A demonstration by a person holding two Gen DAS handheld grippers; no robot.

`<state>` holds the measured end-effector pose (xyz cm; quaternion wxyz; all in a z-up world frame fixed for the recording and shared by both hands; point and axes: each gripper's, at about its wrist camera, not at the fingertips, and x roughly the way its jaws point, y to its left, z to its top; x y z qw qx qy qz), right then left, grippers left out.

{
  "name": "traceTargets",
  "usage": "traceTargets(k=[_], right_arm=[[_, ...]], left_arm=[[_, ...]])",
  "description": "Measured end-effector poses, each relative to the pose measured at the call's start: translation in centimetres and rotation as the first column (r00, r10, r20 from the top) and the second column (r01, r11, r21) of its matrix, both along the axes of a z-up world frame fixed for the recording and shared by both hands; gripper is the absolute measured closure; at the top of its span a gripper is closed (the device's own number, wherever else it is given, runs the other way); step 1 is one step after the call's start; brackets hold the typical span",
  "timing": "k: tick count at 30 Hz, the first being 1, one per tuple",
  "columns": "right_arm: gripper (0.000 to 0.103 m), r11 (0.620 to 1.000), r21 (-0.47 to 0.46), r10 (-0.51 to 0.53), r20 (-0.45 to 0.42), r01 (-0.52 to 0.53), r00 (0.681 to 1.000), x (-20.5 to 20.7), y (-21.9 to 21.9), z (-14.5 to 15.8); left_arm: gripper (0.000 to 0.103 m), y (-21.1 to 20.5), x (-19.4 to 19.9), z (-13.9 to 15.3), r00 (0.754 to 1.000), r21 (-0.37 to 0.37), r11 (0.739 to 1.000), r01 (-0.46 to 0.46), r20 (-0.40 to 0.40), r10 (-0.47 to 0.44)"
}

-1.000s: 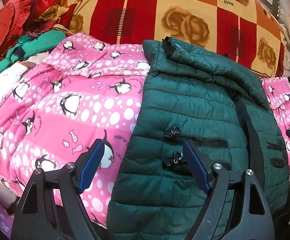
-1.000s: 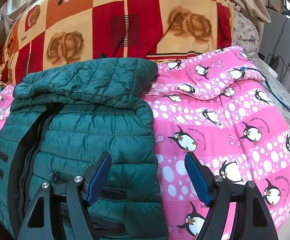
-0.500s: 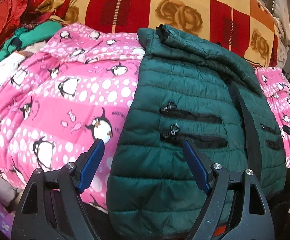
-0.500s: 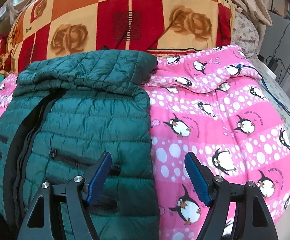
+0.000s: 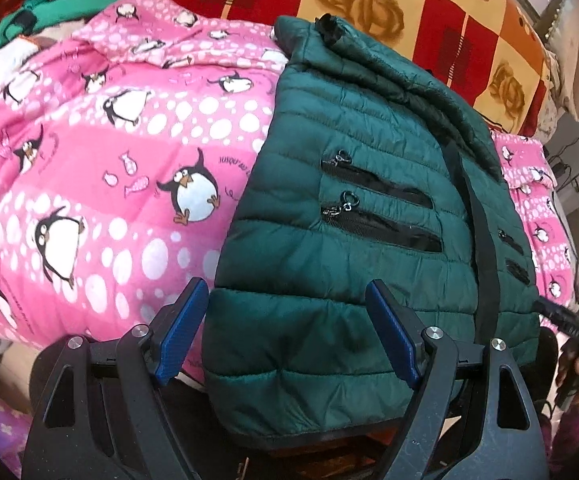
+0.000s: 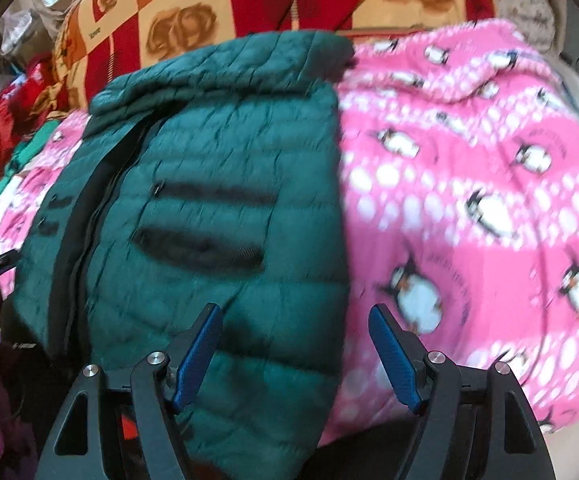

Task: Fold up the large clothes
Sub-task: 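Move both tools to the jacket hem and grasp it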

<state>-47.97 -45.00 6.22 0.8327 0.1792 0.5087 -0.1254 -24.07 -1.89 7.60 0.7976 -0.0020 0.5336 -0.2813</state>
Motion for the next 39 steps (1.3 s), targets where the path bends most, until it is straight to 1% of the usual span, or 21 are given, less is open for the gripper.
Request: traceTargets(k=[4,5,7,10,12,16,18,20,23,25,27,29,30,31,32,33,34,35,36,37,39], right_arm=[[0.03,0.998,0.047,0.042,-0.021,-0.041,0.999,-0.3,0.8,-1.1],[0.029,0.997,0.057,0.051,-0.021,-0.05,0.998,-0.3,0.9,-1.2],[0.025,0.996,0.061,0.069,-0.017,-0.068,0.997,-0.1,1.3,-1.3],[0.025,0.994,0.069,0.084,-0.02,-0.083,0.996,-0.2,1.4,-1.4],[0.024,0.992,0.093,0.092,-0.019,-0.09,0.996,-0.4,1.3,-1.4],[0.024,0.981,0.171,0.088,-0.002,-0.087,0.996,-0.9,1.1,-1.3],[0.024,0.976,0.197,0.099,0.0,-0.097,0.995,-1.2,1.3,-1.3],[0.024,0.973,0.202,0.115,-0.004,-0.112,0.993,-1.4,1.6,-1.3],[0.025,0.97,0.191,0.151,0.02,-0.152,0.988,-1.6,2.3,-1.0],[0.032,0.966,0.188,0.175,0.028,-0.177,0.984,-1.6,2.6,-1.0],[0.04,0.963,0.176,0.206,0.007,-0.204,0.979,-1.5,3.0,-1.3],[0.044,0.958,0.173,0.231,0.002,-0.228,0.973,-1.5,3.3,-1.5],[0.046,0.956,0.166,0.245,0.01,-0.243,0.969,-1.6,3.4,-1.6],[0.047,0.956,0.166,0.245,0.01,-0.243,0.969,-1.6,3.4,-1.6],[0.052,0.954,0.168,0.249,0.023,-0.249,0.968,-1.6,3.3,-1.6],[0.059,0.955,0.168,0.243,0.029,-0.244,0.97,-1.6,3.1,-1.7],[0.062,0.957,0.164,0.239,0.031,-0.24,0.971,-1.7,3.0,-1.8],[0.072,0.959,0.152,0.235,0.035,-0.238,0.971,-1.7,3.0,-1.9],[0.076,0.962,0.139,0.232,0.041,-0.235,0.972,-1.8,3.0,-1.7],[0.077,0.962,0.133,0.233,0.047,-0.237,0.971,-1.8,2.9,-1.5],[0.082,0.96,0.122,0.245,0.069,-0.252,0.967,-1.9,3.0,-0.4]], left_arm=[[0.022,0.1,0.4,-0.4,1.0,0.002,1.0,-0.003,-0.027,0.003],[0.022,0.2,0.6,-0.7,0.999,0.001,1.0,-0.003,-0.047,0.003],[0.022,0.2,0.8,-1.2,0.997,0.003,1.0,0.001,-0.081,-0.001],[0.022,0.3,1.0,-2.0,0.993,0.006,1.0,0.007,-0.119,-0.006],[0.022,0.2,0.9,-2.3,0.991,0.002,1.0,0.014,-0.134,-0.014],[0.018,-0.3,0.7,-2.5,0.989,0.017,0.999,0.034,-0.142,-0.032],[0.018,-0.8,0.4,-2.4,0.989,0.034,0.998,0.048,-0.138,-0.043],[0.018,-1.3,0.1,-2.4,0.989,0.04,0.997,0.069,-0.132,-0.063],[0.018,-1.5,0.1,-2.4,0.989,0.029,0.997,0.065,-0.134,-0.061],[0.018,-1.4,0.0,-2.3,0.988,0.009,0.998,0.067,-0.138,-0.065],[0.026,-1.4,-0.3,-2.0,0.989,0.014,0.997,0.081,-0.123,-0.078],[0.037,-1.4,-0.3,-1.9,0.99,0.028,0.996,0.084,-0.112,-0.08],[0.04,-1.2,-0.3,-1.9,0.991,0.027,0.997,0.077,-0.111,-0.074],[0.047,-1.0,-0.2,-2.0,0.992,0.027,0.997,0.07,-0.11,-0.067],[0.055,-0.9,-0.2,-2.0,0.993,0.032,0.997,0.063,-0.105,-0.06],[0.059,-0.7,-0.3,-1.9,0.994,0.036,0.998,0.059,-0.098,-0.055],[0.068,-0.7,-0.4,-1.8,0.994,0.038,0.998,0.056,-0.091,-0.053],[0.077,-0.7,-0.5,-1.6,0.996,0.043,0.998,0.056,-0.075,-0.052],[0.08,-0.7,-0.8,-1.1,0.997,0.049,0.997,0.062,-0.052,-0.059],[0.084,-0.7,-1.0,-0.7,0.997,0.052,0.996,0.072,-0.032,-0.071],[0.087,-0.7,-1.3,0.2,0.996,0.051,0.995,0.086,-0.002,-0.086]])
